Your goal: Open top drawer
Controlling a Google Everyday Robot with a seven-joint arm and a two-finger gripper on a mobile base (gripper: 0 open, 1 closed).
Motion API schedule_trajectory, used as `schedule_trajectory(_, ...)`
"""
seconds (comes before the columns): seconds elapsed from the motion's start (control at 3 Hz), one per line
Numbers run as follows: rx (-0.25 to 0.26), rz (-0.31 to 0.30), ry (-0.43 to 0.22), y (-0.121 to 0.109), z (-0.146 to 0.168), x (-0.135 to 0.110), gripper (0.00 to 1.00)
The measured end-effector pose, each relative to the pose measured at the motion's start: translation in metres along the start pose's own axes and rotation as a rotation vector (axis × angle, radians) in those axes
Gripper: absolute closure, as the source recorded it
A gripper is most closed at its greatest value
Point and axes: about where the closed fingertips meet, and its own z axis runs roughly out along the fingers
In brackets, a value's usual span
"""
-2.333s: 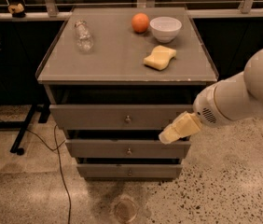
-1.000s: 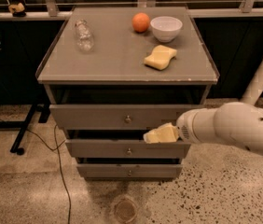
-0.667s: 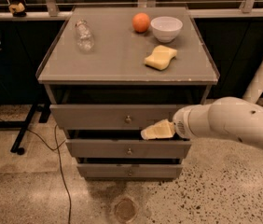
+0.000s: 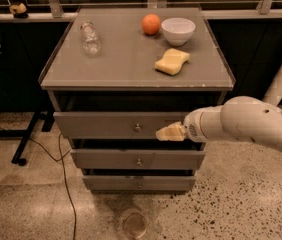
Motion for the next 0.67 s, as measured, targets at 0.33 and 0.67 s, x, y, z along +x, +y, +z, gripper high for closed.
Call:
schedule_trajectory(0.33,0.000,0.000,0.000,0.0000,0.0000,0.0000,0.54)
schedule_trajectory(0.67,0.000,0.000,0.000,0.0000,0.0000,0.0000,0.77)
